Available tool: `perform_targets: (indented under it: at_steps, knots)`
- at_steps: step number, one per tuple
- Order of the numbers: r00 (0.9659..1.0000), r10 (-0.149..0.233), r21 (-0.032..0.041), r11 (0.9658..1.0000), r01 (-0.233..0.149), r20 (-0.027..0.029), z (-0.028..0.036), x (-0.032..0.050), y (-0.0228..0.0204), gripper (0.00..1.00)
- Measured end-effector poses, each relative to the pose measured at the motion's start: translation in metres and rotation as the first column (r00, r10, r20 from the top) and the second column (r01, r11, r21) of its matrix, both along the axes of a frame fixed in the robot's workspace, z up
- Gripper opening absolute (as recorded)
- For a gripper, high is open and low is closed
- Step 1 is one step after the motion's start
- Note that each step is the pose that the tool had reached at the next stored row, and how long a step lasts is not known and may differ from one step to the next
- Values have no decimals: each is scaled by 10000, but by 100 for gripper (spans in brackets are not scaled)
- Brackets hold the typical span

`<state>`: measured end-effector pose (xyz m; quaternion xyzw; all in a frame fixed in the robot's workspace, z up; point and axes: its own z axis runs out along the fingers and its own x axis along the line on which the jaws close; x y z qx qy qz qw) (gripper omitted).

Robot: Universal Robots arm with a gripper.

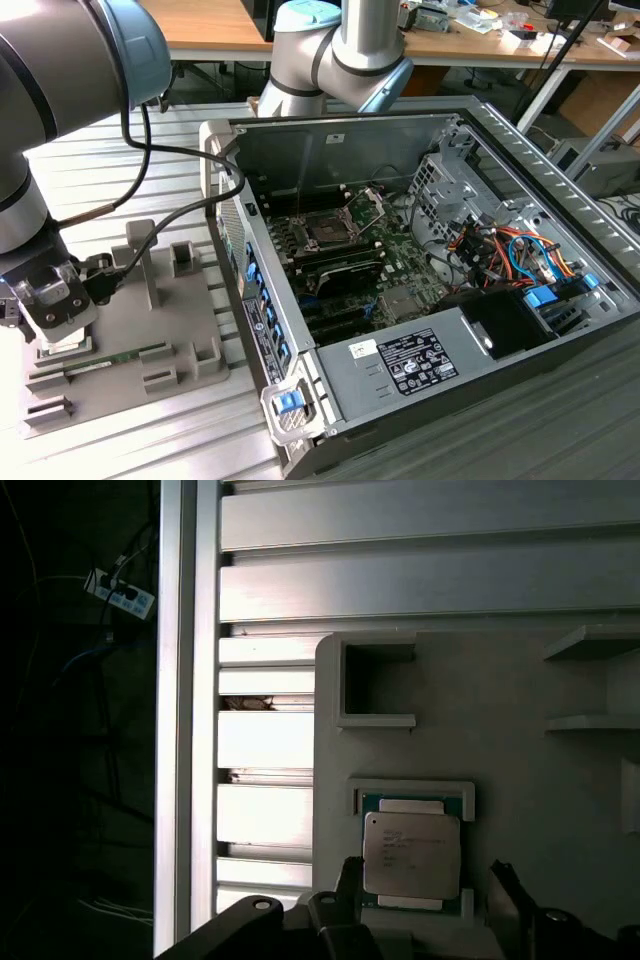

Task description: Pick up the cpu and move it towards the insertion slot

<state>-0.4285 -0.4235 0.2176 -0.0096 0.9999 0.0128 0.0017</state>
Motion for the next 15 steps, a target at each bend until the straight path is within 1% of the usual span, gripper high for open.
perform_targets:
  at_steps: [3,7,10,12,13,15]
  knots:
    - [10000,16,-3,10000,-16,-4,-53,0,0,60]
    - [9996,277,-3,9996,-277,-4,-91,0,0,60]
    - [9995,305,-3,9995,-305,-4,-131,0,2,60]
    - [9994,337,-3,9994,-337,-6,-165,-2,15,60]
    - [9994,355,-2,9994,-355,-3,-180,-1,34,60]
    - [9993,369,-2,9993,-369,-4,-196,-1,45,60]
